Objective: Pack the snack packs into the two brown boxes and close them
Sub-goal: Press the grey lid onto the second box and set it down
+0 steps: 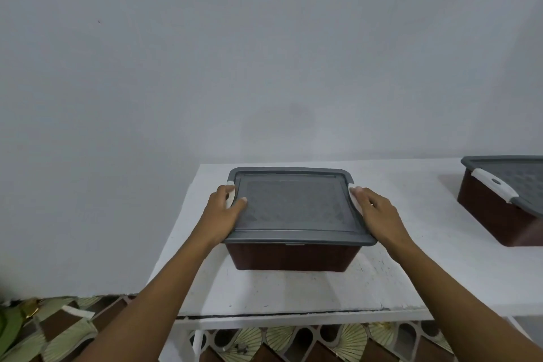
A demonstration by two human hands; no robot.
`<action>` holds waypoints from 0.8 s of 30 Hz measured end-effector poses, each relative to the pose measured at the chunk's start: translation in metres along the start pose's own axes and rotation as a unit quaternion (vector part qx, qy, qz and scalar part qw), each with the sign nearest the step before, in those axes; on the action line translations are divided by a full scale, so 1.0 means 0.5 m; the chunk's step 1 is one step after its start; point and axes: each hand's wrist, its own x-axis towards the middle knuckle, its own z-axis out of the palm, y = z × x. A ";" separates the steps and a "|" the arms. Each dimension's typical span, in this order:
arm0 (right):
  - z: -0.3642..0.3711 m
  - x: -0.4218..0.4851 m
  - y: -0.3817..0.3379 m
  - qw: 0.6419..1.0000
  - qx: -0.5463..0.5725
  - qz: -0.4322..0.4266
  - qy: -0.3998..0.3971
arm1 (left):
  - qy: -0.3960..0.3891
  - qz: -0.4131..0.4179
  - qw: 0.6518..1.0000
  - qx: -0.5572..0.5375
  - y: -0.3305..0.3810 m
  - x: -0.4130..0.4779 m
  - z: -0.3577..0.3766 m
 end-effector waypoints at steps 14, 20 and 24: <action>0.026 -0.029 0.028 0.975 0.211 0.055 0.038 | 0.066 -0.001 0.974 -0.219 -0.036 -0.013 0.030; -0.003 0.005 0.052 0.967 0.243 0.059 0.056 | 0.083 0.012 0.976 -0.201 -0.003 0.001 0.086; -0.043 0.034 0.092 0.976 0.199 0.042 0.073 | 0.091 0.046 0.982 -0.159 0.043 0.019 0.151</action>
